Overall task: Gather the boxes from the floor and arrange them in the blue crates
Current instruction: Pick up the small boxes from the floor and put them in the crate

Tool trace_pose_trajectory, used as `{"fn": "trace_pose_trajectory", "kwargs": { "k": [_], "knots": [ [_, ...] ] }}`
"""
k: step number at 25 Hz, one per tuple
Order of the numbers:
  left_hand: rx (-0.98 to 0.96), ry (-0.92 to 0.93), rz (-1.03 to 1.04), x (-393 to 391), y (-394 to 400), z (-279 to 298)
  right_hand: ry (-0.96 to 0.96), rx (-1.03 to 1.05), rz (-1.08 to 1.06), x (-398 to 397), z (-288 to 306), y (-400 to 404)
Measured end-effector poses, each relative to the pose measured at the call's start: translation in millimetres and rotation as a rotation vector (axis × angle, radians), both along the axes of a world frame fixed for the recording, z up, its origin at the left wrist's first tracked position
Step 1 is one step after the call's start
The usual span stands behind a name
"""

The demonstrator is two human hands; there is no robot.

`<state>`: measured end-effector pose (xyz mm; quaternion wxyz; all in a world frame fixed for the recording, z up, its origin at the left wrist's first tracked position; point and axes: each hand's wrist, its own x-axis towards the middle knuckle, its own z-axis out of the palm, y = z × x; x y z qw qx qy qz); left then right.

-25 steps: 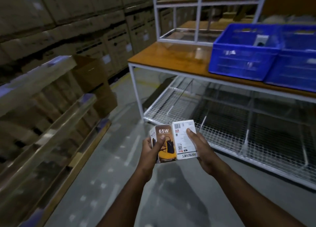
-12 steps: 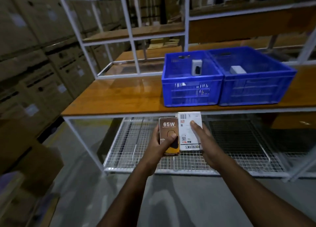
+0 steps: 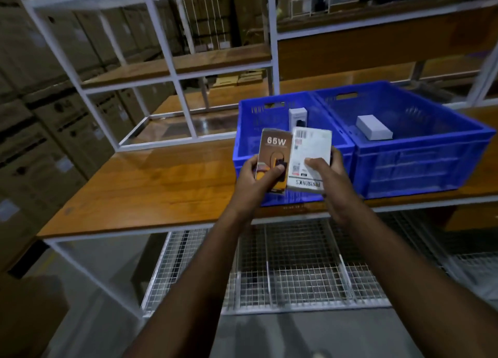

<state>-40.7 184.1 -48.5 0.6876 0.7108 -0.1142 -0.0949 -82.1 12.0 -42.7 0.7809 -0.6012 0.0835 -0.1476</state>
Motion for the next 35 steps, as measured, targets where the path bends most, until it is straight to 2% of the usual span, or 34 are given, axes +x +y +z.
{"fn": "trace_pose_trajectory", "kwargs": {
  "k": [4,8,10,15,18,20,23,26,30,35],
  "knots": [
    [0.128,-0.078,0.084,74.2,-42.8,31.0,-0.077,-0.091,-0.042,83.7,23.1,-50.4],
    [0.260,-0.051,0.146,125.4,-74.1,48.9,0.035,-0.524,-0.101,161.4,33.1,-89.3],
    [0.419,-0.033,0.124,142.5,-85.8,48.5,0.179,-0.686,-0.053,184.2,31.1,-95.4],
    [0.963,-0.011,-0.071,169.2,-107.3,30.8,0.518,-1.048,0.245,205.4,11.2,-108.8],
    [1.224,-0.038,-0.052,179.2,-105.8,22.0,0.528,-1.203,0.350,211.1,4.2,-110.6],
    [1.301,-0.066,0.009,183.0,-103.6,18.7,0.501,-1.228,0.344,213.3,2.9,-110.3],
    [1.284,-0.098,0.104,183.4,-100.3,15.3,0.488,-1.280,0.303,212.7,2.2,-108.8],
    [1.202,-0.148,0.185,180.0,-94.4,14.3,0.398,-1.313,0.224,212.9,-3.7,-101.9],
    [1.051,-0.239,0.372,169.0,-79.7,11.4,0.174,-1.211,0.123,214.6,0.1,-78.6],
    [0.918,-0.356,0.613,148.1,-45.7,20.6,-0.115,-1.046,0.226,216.6,7.7,-21.5]
  ]
}}
